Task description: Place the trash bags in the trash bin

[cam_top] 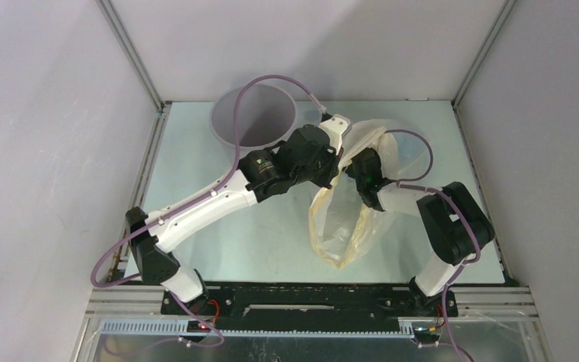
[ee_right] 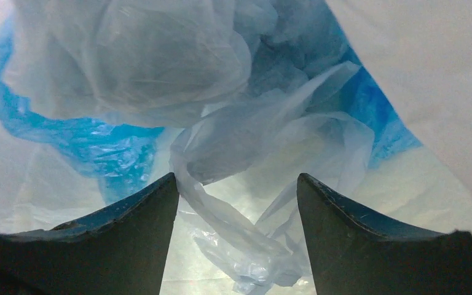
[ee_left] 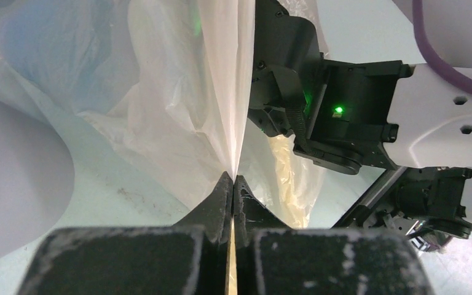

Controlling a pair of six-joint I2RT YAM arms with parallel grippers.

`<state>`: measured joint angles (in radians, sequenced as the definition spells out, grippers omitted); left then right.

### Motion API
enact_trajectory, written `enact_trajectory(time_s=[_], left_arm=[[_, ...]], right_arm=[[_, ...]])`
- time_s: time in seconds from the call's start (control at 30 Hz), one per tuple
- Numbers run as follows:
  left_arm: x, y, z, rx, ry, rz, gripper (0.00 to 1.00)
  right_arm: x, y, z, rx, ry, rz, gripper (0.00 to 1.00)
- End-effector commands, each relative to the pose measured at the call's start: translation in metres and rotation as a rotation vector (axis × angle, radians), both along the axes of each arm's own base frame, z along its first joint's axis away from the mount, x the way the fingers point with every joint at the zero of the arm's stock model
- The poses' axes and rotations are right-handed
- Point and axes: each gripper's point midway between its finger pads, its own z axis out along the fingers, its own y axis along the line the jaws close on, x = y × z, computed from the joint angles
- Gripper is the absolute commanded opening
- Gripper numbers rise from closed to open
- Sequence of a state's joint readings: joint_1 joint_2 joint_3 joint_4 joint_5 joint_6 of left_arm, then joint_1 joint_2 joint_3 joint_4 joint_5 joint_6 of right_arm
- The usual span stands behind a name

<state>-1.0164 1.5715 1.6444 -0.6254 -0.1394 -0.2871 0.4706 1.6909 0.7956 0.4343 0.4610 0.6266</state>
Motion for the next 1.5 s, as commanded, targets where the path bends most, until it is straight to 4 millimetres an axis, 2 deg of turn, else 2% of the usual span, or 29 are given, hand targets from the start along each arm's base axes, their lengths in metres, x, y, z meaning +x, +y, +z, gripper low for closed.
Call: enact_trajectory(time_s=[0.0, 0.17, 0.23, 0.27, 0.33, 0.47, 0.5, 0.6, 0.7, 0.9, 1.07, 1.17, 1.27, 1.47], left_arm=[[0.005, 0.002, 0.012, 0.007, -0.043, 0.013, 0.0], [0.007, -0.001, 0.01, 0.01, -0.045, 0.018, 0.0], [0.008, -0.001, 0.009, 0.011, -0.044, 0.019, 0.0], [0.009, -0.002, 0.009, 0.011, -0.043, 0.021, 0.0], [0.009, -0.002, 0.007, 0.014, -0.041, 0.021, 0.0], [0.011, 0.0, 0.004, 0.027, -0.043, 0.032, 0.0], [0.013, 0.001, 0.003, 0.026, -0.041, 0.042, 0.0], [0.016, 0.0, -0.001, 0.02, -0.02, 0.046, 0.0], [0.021, 0.001, -0.005, 0.006, 0.009, 0.053, 0.0], [0.026, 0.0, -0.001, -0.031, 0.027, 0.044, 0.0], [0.029, 0.0, 0.003, -0.042, 0.029, 0.036, 0.0], [0.032, 0.002, -0.002, -0.032, 0.033, 0.046, 0.0], [0.036, 0.004, -0.011, -0.01, 0.038, 0.065, 0.0], [0.044, 0.008, -0.028, 0.044, 0.03, 0.093, 0.0]], right_arm=[[0.012, -0.013, 0.009, 0.007, -0.007, -0.073, 0.72], [0.015, -0.013, 0.002, -0.036, 0.07, -0.074, 0.76], [0.017, -0.012, -0.002, -0.037, 0.099, -0.066, 0.72], [0.017, -0.012, -0.004, -0.035, 0.109, -0.063, 0.67], [0.016, -0.011, -0.005, -0.031, 0.117, -0.056, 0.49], [0.011, -0.003, 0.003, -0.03, 0.12, -0.005, 0.02], [0.009, 0.001, 0.006, -0.025, 0.121, 0.012, 0.0], [-0.005, 0.021, 0.017, -0.005, 0.113, 0.119, 0.0], [-0.032, 0.042, 0.027, 0.015, 0.078, 0.228, 0.0], [-0.091, 0.073, 0.012, 0.127, 0.078, 0.44, 0.0], [-0.129, 0.088, 0.015, 0.14, 0.061, 0.545, 0.0], [-0.15, 0.092, 0.025, 0.112, 0.029, 0.583, 0.0], [-0.169, 0.091, 0.046, 0.082, -0.021, 0.602, 0.0], [-0.192, 0.068, 0.1, 0.105, -0.125, 0.587, 0.0]])
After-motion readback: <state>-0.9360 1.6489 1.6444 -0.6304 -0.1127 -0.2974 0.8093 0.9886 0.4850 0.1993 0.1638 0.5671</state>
